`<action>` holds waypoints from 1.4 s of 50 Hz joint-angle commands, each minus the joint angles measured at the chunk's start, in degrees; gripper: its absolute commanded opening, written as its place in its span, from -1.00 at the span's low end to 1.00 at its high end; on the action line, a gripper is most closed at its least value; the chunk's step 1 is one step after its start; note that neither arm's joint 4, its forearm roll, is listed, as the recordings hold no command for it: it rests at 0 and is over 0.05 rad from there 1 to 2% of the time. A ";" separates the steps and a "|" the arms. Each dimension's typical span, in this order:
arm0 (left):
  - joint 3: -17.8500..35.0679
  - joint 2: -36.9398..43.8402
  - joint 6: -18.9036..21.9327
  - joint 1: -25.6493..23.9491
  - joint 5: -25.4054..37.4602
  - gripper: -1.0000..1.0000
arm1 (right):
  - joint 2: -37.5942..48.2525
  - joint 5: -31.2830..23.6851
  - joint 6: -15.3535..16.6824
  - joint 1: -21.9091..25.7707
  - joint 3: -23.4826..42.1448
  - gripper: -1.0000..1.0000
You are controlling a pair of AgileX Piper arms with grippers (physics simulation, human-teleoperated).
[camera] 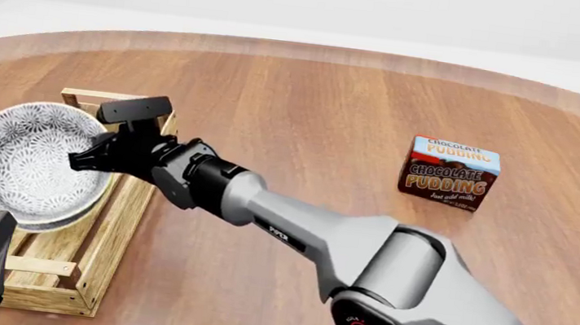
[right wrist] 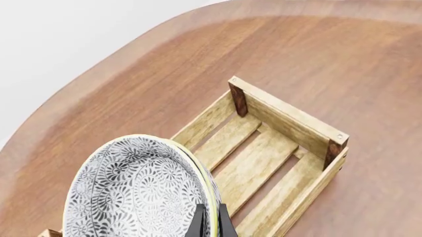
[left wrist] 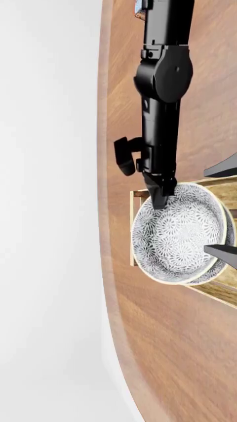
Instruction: Stack the left bowl on the right bowl and place them in the tray.
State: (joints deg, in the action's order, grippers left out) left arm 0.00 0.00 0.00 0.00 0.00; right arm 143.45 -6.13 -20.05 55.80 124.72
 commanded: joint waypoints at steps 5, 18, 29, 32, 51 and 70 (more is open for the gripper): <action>0.00 0.00 0.00 0.00 0.00 1.00 | 0.27 0.22 -0.11 -0.19 0.87 -1.00; 0.00 0.00 0.00 0.00 0.00 1.00 | 2.54 -2.50 1.60 0.56 3.75 -1.00; 0.00 0.00 0.00 0.00 0.00 1.00 | 3.33 -3.68 2.34 0.79 5.10 1.00; 0.00 0.00 0.00 0.00 0.00 1.00 | 3.26 -3.71 2.29 0.71 5.05 1.00; 0.00 0.00 0.00 0.00 0.00 1.00 | 2.72 -4.08 3.23 0.64 4.92 1.00; 0.00 0.00 0.00 0.00 0.00 1.00 | 0.41 -10.27 6.62 -3.28 8.03 1.00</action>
State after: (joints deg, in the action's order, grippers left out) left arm 0.00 0.00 0.00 0.00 0.00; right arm 145.36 -13.29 -15.34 54.55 131.37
